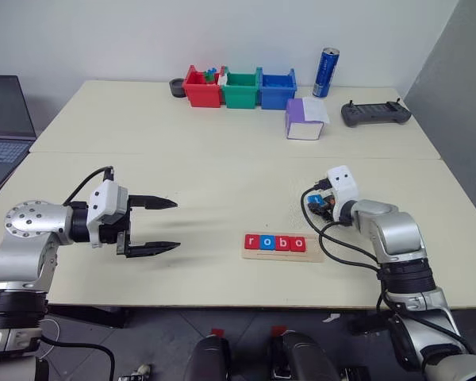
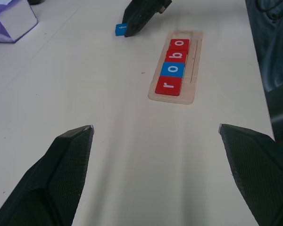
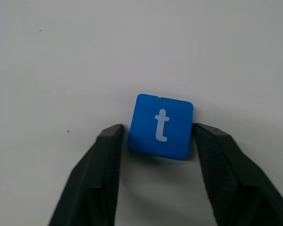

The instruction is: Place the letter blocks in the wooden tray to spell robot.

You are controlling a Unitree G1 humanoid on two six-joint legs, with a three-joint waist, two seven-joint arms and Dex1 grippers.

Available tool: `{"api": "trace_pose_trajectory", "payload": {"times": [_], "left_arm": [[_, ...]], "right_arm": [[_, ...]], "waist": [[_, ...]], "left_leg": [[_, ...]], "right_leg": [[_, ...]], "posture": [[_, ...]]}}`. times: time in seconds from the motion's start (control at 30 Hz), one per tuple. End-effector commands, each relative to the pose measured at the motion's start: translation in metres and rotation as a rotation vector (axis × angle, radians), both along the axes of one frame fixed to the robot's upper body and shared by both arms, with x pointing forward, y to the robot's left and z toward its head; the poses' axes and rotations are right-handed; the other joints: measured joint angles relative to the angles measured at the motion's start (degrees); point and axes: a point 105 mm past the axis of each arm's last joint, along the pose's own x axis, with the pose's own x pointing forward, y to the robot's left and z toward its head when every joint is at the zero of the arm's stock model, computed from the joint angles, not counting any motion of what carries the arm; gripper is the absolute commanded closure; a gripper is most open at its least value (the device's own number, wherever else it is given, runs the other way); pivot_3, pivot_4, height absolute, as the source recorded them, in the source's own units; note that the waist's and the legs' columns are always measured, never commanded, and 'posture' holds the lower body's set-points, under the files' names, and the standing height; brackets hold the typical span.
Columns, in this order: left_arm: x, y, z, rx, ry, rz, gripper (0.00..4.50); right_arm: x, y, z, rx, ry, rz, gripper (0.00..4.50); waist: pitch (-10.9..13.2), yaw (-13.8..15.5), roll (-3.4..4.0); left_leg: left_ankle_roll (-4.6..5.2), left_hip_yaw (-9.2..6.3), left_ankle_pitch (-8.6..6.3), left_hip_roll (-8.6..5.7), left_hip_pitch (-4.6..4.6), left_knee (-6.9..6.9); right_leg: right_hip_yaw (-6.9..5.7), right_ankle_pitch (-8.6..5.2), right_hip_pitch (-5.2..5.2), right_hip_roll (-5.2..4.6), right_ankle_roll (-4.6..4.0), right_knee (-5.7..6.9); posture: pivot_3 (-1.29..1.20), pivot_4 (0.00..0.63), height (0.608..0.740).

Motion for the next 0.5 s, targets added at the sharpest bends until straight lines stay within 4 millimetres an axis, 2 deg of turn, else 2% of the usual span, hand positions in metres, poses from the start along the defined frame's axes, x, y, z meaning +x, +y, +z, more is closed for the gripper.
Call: {"api": "trace_pose_trajectory", "payload": {"times": [0.03,0.17,0.3,0.4,0.5], "left_arm": [[0.003,-0.002,0.011,0.007,-0.045,-0.021,0.00],[0.006,-0.002,0.011,0.009,-0.043,-0.031,0.00],[0.007,0.000,0.011,0.014,-0.045,-0.039,0.00],[0.008,0.000,0.011,0.008,-0.046,-0.040,0.00],[0.009,0.000,0.007,0.006,-0.040,-0.043,0.00]], "right_arm": [[0.000,-0.004,0.013,0.008,-0.036,-0.041,3.06],[-0.009,-0.015,0.036,0.006,-0.075,-0.070,3.06],[-0.034,-0.048,0.045,0.002,-0.073,-0.218,3.06],[-0.061,-0.065,0.037,-0.021,-0.034,-0.312,3.06],[-0.085,-0.060,0.019,-0.028,0.038,-0.308,3.06]], "waist": [[0.0,0.0,0.00],[0.0,0.0,0.01],[0.0,0.1,0.00],[0.0,0.2,-0.01],[0.0,0.2,0.00]], "left_leg": [[0.00,0.00,0.00,0.00,0.00,0.01],[0.00,0.00,0.00,-0.02,-0.03,-0.02],[-0.02,-0.01,0.00,-0.02,-0.10,-0.03],[-0.02,-0.03,0.00,-0.02,-0.10,-0.04],[0.00,-0.03,-0.02,-0.02,-0.10,-0.04]], "right_leg": [[0.00,0.00,0.00,0.00,0.00,0.00],[0.01,0.00,-0.02,0.00,0.00,-0.03],[0.00,0.00,-0.06,0.00,-0.01,-0.07],[0.00,-0.01,-0.06,0.00,-0.01,-0.09],[0.00,-0.01,-0.06,0.00,0.00,-0.09]], "posture": [[0.00,0.150,0.740],[0.00,0.150,0.740],[0.00,0.150,0.740],[0.00,0.150,0.740],[0.00,0.150,0.740]]}}
